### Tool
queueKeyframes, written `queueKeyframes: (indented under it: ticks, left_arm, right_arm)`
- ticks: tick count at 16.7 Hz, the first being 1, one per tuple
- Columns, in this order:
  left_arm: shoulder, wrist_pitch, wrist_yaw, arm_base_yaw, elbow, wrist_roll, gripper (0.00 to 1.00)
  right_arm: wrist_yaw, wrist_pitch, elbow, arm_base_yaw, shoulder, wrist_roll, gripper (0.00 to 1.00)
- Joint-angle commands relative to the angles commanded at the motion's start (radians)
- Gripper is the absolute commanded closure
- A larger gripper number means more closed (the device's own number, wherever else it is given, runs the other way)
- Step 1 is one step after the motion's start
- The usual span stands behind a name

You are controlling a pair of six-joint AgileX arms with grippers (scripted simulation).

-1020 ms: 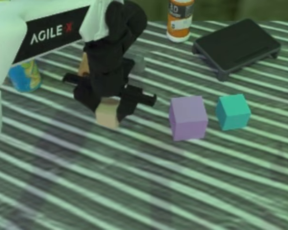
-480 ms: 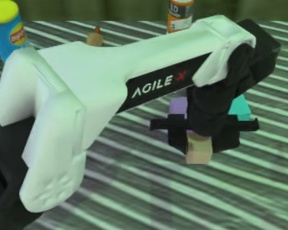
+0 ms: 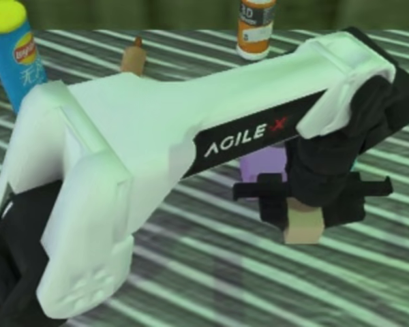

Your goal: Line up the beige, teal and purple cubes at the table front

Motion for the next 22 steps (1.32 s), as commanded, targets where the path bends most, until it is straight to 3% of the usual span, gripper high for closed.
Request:
queueKeyframes:
  ticks: [9, 13, 22]
  left_arm:
    - [0.040, 0.237, 0.000, 0.001, -0.198, 0.003, 1.00]
    - [0.042, 0.249, -0.001, 0.001, -0.209, 0.003, 1.00]
    - [0.042, 0.249, -0.001, 0.001, -0.209, 0.003, 0.32]
  right_arm:
    - [0.000, 0.000, 0.000, 0.000, 0.000, 0.000, 0.00]
    - [0.000, 0.000, 0.000, 0.000, 0.000, 0.000, 0.00]
    - [0.000, 0.000, 0.000, 0.000, 0.000, 0.000, 0.00]
